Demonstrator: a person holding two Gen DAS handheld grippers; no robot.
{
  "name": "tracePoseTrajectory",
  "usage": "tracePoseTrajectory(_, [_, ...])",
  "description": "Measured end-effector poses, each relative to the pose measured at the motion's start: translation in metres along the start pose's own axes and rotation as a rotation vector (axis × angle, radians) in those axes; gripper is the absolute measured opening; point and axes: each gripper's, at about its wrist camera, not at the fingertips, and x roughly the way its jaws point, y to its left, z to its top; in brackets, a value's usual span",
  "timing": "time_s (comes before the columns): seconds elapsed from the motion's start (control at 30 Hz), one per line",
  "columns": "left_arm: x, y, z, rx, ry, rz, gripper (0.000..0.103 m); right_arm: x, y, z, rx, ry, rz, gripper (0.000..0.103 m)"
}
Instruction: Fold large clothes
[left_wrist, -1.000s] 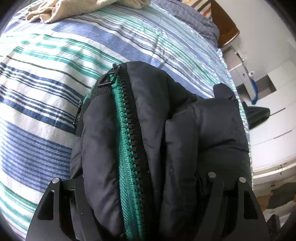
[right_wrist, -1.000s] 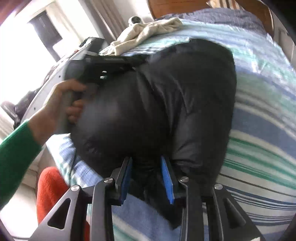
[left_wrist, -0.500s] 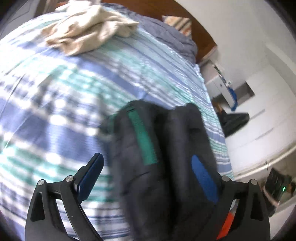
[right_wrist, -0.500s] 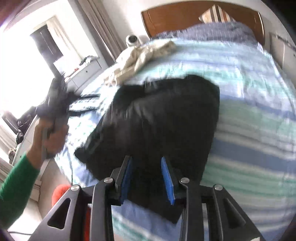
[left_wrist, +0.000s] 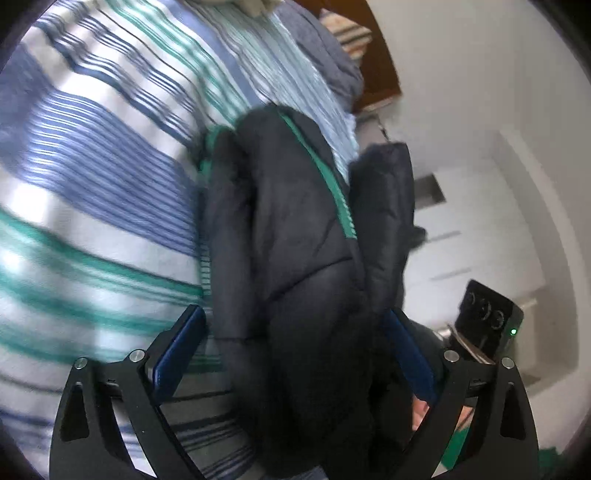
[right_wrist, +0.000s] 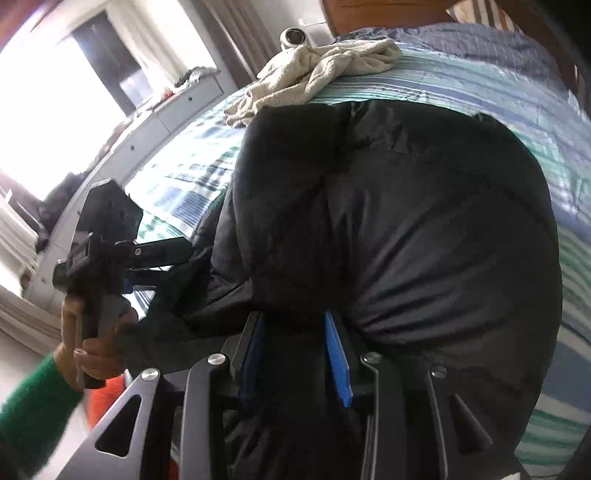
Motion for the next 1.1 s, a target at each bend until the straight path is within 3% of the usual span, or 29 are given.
tracePoseTrajectory(0.17, [0.026, -0.024, 0.013, 0.085, 0.106, -0.003, 0.099, 0.004, -0.003, -0.002, 0.015, -0.004, 0.011, 0.035])
tracePoseTrajectory(0.27, [0.046, -0.041, 0.022, 0.144, 0.178, 0.068, 0.099, 0.004, -0.005, 0.002, 0.018, -0.001, 0.004, 0.035])
tracePoseTrajectory(0.37, [0.074, -0.039, 0.030, 0.149, 0.232, 0.231, 0.101, 0.001, -0.004, 0.005, -0.003, -0.003, -0.021, 0.035])
tracePoseTrajectory(0.43, [0.078, -0.031, 0.030, 0.101, 0.230, 0.241, 0.101, -0.003, 0.001, 0.004, -0.031, -0.019, -0.048, 0.034])
tracePoseTrajectory(0.5, [0.075, -0.035, 0.027, 0.121, 0.214, 0.260, 0.100, -0.017, 0.003, 0.001, -0.047, -0.038, -0.052, 0.034])
tracePoseTrajectory(0.57, [0.072, -0.035, 0.022, 0.128, 0.206, 0.269, 0.100, -0.042, -0.006, -0.008, -0.004, -0.059, 0.013, 0.042])
tracePoseTrajectory(0.63, [0.073, -0.037, 0.017, 0.132, 0.202, 0.273, 0.100, -0.081, -0.034, -0.024, 0.095, -0.174, 0.077, 0.074])
tracePoseTrajectory(0.67, [0.073, -0.038, 0.016, 0.135, 0.204, 0.279, 0.100, -0.098, -0.054, -0.034, 0.158, -0.234, 0.068, 0.082])
tracePoseTrajectory(0.73, [0.074, -0.040, 0.009, 0.140, 0.209, 0.291, 0.101, -0.112, -0.094, -0.050, 0.266, -0.282, 0.037, 0.086])
tracePoseTrajectory(0.77, [0.081, -0.042, -0.001, 0.144, 0.213, 0.297, 0.101, -0.109, -0.118, -0.054, 0.318, -0.260, 0.045, 0.086])
tracePoseTrajectory(0.83, [0.085, -0.047, -0.002, 0.146, 0.217, 0.303, 0.101, -0.088, -0.157, -0.059, 0.409, -0.175, 0.095, 0.087])
tracePoseTrajectory(0.93, [0.091, -0.052, -0.002, 0.144, 0.222, 0.313, 0.102, -0.060, -0.183, -0.073, 0.474, -0.140, 0.339, 0.087])
tracePoseTrajectory(1.1, [0.106, -0.054, 0.004, 0.135, 0.232, 0.317, 0.103, -0.024, -0.192, -0.079, 0.526, -0.121, 0.493, 0.086])
